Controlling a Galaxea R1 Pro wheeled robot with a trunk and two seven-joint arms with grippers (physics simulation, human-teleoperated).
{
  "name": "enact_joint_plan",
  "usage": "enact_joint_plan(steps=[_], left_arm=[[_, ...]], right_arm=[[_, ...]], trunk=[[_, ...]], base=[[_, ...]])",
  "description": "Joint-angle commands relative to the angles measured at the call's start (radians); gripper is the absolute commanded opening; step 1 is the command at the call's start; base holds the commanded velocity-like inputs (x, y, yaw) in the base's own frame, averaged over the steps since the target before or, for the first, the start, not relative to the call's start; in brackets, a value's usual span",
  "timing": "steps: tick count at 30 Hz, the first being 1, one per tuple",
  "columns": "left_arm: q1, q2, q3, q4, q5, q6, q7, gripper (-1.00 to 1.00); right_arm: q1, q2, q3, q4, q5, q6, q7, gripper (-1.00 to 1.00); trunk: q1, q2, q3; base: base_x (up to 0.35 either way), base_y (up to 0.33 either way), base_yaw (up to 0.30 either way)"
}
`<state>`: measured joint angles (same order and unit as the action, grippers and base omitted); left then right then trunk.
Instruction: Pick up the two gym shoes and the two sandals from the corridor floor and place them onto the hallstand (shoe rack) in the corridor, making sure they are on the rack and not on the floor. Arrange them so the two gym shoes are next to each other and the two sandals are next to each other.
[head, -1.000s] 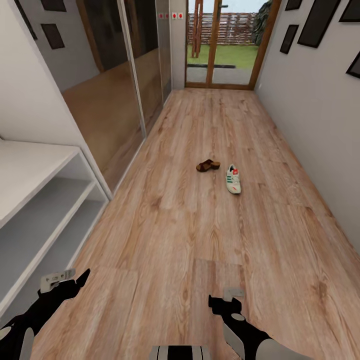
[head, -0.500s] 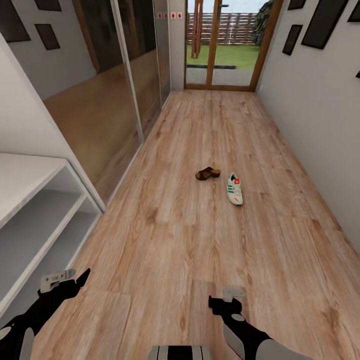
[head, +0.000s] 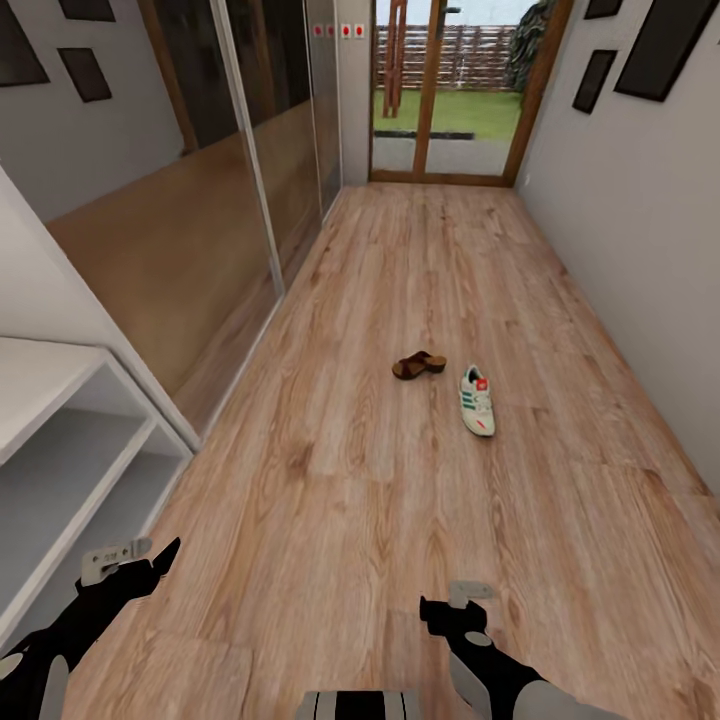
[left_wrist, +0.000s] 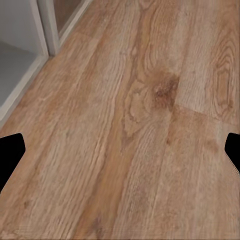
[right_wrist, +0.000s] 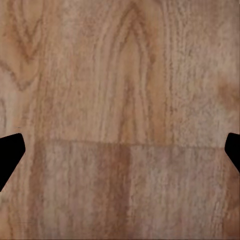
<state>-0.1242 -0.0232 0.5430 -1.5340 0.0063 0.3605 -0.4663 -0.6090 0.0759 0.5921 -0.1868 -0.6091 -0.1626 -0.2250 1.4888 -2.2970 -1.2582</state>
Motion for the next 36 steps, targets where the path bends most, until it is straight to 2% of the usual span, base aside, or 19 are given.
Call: enact_joint_plan(steps=[1, 36], left_arm=[[0.0, 0.0, 0.0, 0.0, 0.0, 0.0, 0.0, 1.0], [0.0, 0.0, 0.0, 0.0, 0.002, 0.0, -0.002, 1.0]], right_arm=[[0.0, 0.0, 0.0, 0.0, 0.0, 0.0, 0.0, 1.0], [0.0, 0.001, 0.0, 0.001, 0.0, 0.0, -0.001, 1.0]], trunk=[[0.0, 0.0, 0.0], [0.0, 0.0, 0.0]], base=[[0.332, 0.0, 0.0], [0.332, 0.0, 0.0]])
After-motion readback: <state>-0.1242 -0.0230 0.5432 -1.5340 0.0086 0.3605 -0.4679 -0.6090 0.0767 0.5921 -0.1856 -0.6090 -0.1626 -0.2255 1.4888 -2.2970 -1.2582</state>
